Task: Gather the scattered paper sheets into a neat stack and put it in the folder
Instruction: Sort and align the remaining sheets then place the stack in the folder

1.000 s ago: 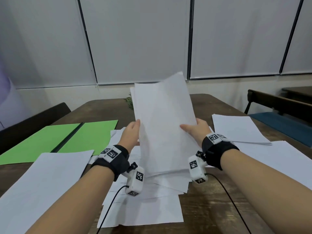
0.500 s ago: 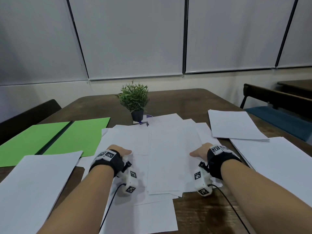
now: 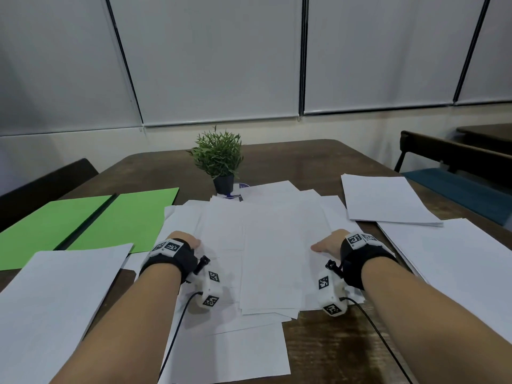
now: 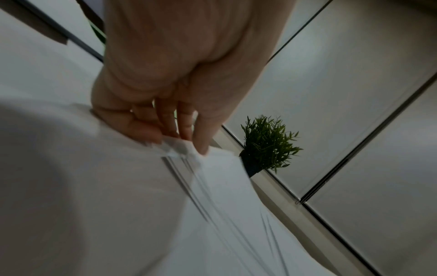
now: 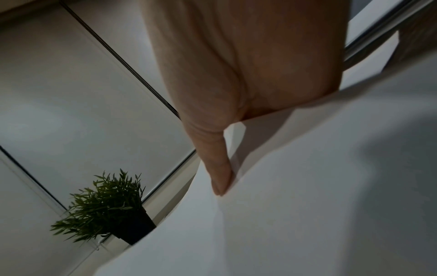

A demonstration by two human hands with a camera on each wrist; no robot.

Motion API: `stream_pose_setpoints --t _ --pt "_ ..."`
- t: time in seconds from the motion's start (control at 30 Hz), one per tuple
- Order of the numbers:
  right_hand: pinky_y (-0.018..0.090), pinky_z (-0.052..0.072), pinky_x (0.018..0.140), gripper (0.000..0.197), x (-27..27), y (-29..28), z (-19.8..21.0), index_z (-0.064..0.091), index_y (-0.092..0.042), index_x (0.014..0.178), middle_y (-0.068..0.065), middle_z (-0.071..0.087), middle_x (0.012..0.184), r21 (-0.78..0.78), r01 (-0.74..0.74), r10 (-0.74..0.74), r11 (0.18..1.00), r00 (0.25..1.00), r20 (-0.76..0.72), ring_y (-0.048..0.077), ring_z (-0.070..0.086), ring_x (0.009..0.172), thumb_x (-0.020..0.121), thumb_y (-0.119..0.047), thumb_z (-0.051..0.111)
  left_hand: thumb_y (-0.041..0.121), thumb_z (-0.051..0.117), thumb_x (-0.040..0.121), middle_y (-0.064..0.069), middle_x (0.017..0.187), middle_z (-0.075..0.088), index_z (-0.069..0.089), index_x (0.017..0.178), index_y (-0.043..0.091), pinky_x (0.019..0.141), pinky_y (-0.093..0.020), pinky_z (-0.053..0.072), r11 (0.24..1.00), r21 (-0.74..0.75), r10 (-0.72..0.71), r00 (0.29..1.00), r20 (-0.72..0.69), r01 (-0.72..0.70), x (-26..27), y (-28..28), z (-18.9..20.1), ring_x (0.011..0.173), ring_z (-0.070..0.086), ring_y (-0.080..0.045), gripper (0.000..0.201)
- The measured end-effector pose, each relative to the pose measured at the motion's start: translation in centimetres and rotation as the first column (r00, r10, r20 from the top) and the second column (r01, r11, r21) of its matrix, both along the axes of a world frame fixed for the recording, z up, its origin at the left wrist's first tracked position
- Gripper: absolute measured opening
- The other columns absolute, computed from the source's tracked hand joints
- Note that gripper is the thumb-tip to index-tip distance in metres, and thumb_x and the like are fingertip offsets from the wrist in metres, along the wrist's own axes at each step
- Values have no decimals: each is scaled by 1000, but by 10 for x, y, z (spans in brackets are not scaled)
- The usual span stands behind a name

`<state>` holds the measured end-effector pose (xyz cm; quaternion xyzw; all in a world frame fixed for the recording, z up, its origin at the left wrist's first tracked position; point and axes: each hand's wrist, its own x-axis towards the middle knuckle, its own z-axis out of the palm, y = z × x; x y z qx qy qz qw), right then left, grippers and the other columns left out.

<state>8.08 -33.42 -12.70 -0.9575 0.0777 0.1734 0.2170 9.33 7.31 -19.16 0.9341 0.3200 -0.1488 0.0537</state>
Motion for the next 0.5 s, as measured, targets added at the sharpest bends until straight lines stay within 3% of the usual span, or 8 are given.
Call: stream_pose_setpoints --t 0.07,0.2,0.27,0.3,0.37,0.43,0.5 --pt "32 45 92 61 -1 0 1 56 -15 127 8 59 129 3 -1 1 1000 1000 -5 29 56 113 80 -52 67 46 53 92 -9 124 58 57 119 7 100 -30 42 998 -65 -4 1000 29 6 -53 -52 49 123 52 -27 48" --pt "32 44 97 63 -1 0 1 52 -13 132 9 54 135 22 0 0 1000 1000 0 29 53 120 83 -50 66 52 51 92 -11 130 57 57 123 3 97 -28 40 990 -126 79 984 157 -60 -61 -54 46 122 52 -26 59" --pt "34 44 98 66 -1 -1 1 51 -13 134 9 53 136 32 -2 1 999 1000 1 30 52 120 82 -51 67 52 48 92 -14 122 62 64 107 1 93 -28 42 992 -126 26 983 181 -3 -62 -52 44 115 56 -27 55" --pt "34 44 99 66 -1 -1 0 51 -13 133 9 54 136 38 -2 2 999 1000 1 30 52 120 82 -51 67 51 46 93 -14 118 65 66 91 2 91 -28 42 995 -97 -10 983 182 28 -60 -49 43 112 58 -27 53" --pt "35 44 100 65 -1 -1 0 51 -13 133 9 54 135 48 -3 3 999 1000 1 30 53 120 82 -50 68 49 40 96 -13 107 68 60 71 4 91 -28 42 996 -50 -68 981 181 78 -62 -50 46 110 60 -27 55" --pt "36 43 101 65 -1 0 -1 52 -13 133 9 55 135 47 -7 7 999 1000 3 30 53 120 82 -50 68 48 35 98 -11 98 68 59 72 4 91 -28 41 992 -65 -94 979 180 107 -69 -51 52 112 59 -28 56" --pt "35 43 100 64 -2 0 -1 52 -13 133 9 55 135 46 -10 9 999 1000 7 30 53 120 83 -49 67 49 36 99 -12 111 66 63 88 3 93 -29 41 990 -108 -66 966 249 96 -78 -51 60 115 57 -29 55"
